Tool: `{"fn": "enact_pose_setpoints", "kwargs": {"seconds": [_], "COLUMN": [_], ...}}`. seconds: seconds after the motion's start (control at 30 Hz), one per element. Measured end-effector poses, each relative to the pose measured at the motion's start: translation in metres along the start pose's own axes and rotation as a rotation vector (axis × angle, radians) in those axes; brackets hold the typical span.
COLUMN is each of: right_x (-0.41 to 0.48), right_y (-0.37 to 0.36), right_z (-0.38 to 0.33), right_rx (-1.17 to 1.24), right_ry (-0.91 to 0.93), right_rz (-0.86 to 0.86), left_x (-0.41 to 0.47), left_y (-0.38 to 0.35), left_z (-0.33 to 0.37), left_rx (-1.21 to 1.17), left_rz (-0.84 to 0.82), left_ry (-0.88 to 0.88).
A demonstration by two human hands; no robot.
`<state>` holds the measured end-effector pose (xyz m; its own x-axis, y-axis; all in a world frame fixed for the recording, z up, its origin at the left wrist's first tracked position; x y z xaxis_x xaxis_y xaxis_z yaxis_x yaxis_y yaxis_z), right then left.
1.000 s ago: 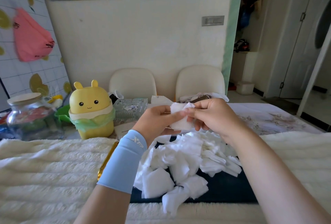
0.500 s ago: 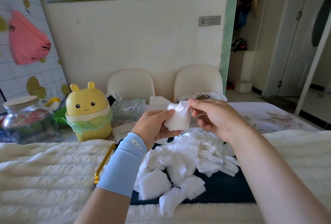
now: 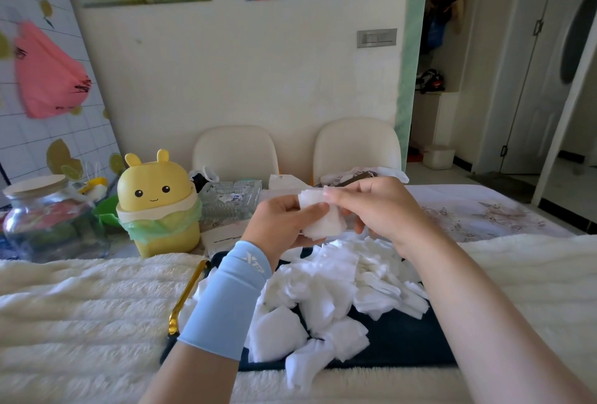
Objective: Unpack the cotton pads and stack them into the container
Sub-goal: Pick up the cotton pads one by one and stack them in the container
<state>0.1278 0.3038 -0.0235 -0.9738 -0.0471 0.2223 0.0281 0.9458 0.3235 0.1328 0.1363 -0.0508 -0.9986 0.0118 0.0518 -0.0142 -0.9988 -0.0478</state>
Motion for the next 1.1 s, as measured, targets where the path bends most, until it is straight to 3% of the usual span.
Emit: {"fn": "enact_pose_setpoints", "kwargs": {"seconds": [0.13,0.27,0.37,0.47,0.6,0.77,1.0,1.1], "right_x": [0.001,0.005,0.002,-0.002,-0.004,-0.002,0.000,0.002], "right_y": [0.002,0.007,0.007,-0.001,-0.009,0.000,0.003,0.002], "right_z": [0.003,0.005,-0.001,-0.008,-0.003,-0.001,0.002,0.003], "right_rx": [0.062,0.070,0.226,0.407,0.306,0.075,-0.031,-0.088], "right_ry": [-0.011,-0.044,-0.019,-0.009,-0.022,-0.019,0.004,0.019], "right_rz": [0.063,0.074,-0.039,-0.219,-0.265,-0.112,-0.055,-0.043], "left_x": [0.001,0.004,0.007,0.005,0.002,0.000,-0.001,-0.001], "left_y": [0.001,0.009,0.013,0.011,0.006,0.007,0.005,0.006], "left_z": [-0.001,-0.005,-0.009,-0.007,-0.004,-0.003,-0.001,-0.002], "left_rx": [-0.174,-0.185,-0.146,-0.122,-0.086,-0.126,-0.120,-0.014], "left_rz": [-0.026,0.081,0.132,0.067,-0.058,-0.101,-0.152,-0.165], "left_ry": [0.107,0.115,0.107,0.100,0.078,0.113,0.165,0.131]}}
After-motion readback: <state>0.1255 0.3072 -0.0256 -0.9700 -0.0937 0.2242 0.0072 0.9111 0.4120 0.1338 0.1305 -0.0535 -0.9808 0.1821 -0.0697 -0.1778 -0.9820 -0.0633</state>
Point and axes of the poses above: each hand's wrist, its own x-axis towards the middle knuckle, its own y-axis out of the back of the hand, z = x × y, the point moved 3 cm from there along x, towards the middle knuckle, and after that the axes turned 1 degree about z, right-handed, at the moved point
